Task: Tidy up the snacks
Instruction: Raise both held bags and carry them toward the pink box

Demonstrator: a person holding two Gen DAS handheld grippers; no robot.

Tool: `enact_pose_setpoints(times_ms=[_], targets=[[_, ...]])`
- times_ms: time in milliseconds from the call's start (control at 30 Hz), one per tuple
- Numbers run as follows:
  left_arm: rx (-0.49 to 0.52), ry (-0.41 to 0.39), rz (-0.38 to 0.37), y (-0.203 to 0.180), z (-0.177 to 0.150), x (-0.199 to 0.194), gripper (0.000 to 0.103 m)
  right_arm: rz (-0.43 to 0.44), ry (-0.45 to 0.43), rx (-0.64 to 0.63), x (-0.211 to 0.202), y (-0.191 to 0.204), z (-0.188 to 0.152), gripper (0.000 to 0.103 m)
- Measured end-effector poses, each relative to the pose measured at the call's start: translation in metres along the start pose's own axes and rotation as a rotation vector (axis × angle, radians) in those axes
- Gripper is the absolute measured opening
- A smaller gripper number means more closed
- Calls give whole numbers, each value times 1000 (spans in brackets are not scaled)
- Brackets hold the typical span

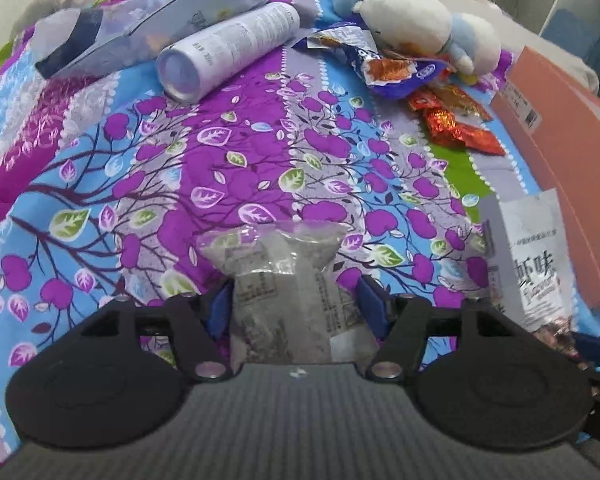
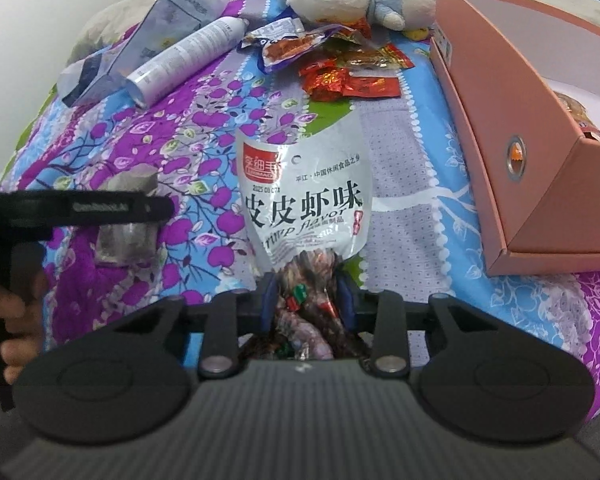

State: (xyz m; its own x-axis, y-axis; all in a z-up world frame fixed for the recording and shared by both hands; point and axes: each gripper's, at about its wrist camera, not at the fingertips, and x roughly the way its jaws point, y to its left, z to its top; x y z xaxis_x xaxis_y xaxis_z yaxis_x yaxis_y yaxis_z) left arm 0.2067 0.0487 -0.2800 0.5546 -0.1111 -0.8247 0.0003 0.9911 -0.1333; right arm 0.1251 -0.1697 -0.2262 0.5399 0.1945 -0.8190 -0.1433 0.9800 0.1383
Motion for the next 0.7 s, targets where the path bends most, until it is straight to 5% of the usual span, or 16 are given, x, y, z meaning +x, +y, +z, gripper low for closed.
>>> enact_pose_setpoints(times_ms=[233,700], targets=[[-31,13,-17,4,2,-8,56,-2,-30,39,-8,-5,5,35],[-66,-54,-102,-17,24,-79,55,2,-134,66,-54,-21,32,35]])
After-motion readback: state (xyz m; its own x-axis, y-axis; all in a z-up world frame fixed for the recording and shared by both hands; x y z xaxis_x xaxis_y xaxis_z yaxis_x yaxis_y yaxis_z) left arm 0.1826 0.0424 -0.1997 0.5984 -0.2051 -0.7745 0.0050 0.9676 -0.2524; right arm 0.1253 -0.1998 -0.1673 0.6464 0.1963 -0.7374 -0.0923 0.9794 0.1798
